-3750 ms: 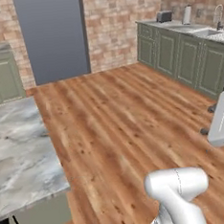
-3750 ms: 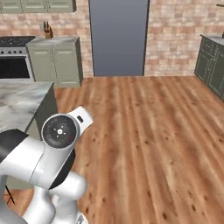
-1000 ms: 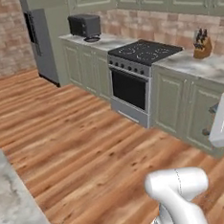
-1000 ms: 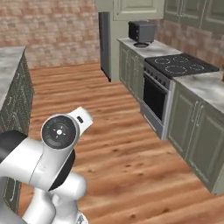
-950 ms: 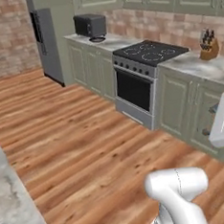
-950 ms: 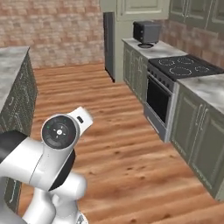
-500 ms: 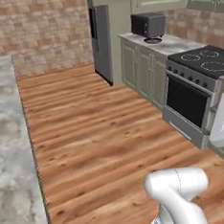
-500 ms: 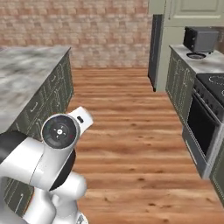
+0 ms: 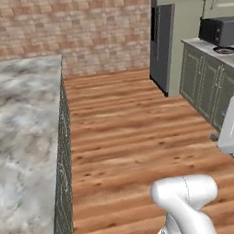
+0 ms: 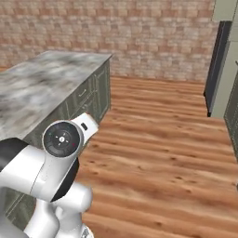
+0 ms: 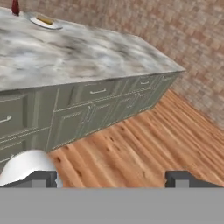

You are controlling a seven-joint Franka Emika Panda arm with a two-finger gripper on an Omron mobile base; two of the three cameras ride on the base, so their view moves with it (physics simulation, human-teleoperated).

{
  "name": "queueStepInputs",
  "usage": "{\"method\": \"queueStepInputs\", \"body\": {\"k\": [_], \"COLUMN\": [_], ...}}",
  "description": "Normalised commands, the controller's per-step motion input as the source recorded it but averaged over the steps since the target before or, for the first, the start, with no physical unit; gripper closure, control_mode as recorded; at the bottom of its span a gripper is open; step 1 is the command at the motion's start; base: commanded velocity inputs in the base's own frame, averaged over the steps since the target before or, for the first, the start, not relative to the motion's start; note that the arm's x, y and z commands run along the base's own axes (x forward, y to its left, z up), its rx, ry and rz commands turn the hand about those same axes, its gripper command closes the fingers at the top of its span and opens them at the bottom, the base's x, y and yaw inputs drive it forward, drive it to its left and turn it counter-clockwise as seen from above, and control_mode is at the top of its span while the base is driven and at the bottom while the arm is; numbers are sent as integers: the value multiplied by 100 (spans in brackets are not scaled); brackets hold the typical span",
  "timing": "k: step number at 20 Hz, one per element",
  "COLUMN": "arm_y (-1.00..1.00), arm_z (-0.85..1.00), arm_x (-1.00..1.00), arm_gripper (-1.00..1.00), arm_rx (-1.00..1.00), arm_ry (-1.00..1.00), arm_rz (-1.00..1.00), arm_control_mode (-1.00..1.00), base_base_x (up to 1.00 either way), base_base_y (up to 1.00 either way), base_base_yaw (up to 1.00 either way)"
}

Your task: Move the hot dog bun to the plate on the dining table and place the condiment next to that plate. Then navigate to the fridge and take the sausage and place it on the plate as well.

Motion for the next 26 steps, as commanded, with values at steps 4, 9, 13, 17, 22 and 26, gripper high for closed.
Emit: {"method": "queueStepInputs", "body": {"k": [4,9,13,17,22,26], "arm_y": [0,0,0,0,0,0], "arm_z": [0,0,0,0,0,0], "arm_x": [0,0,0,0,0,0], "arm_gripper": [-100,-100,-100,-100,-100,-100], "arm_rx": [0,0,0,0,0,0], "arm_ry": [0,0,0,0,0,0], "arm_rz": [0,0,0,0,0,0], "arm_control_mode": [100,100,100,100,100,100], "base_base_x": [100,100,100,100,100,99], "base_base_y": [-60,-50,-25,-1,10,35], "base_base_yaw": [26,20,5,-5,-25,-38]}}
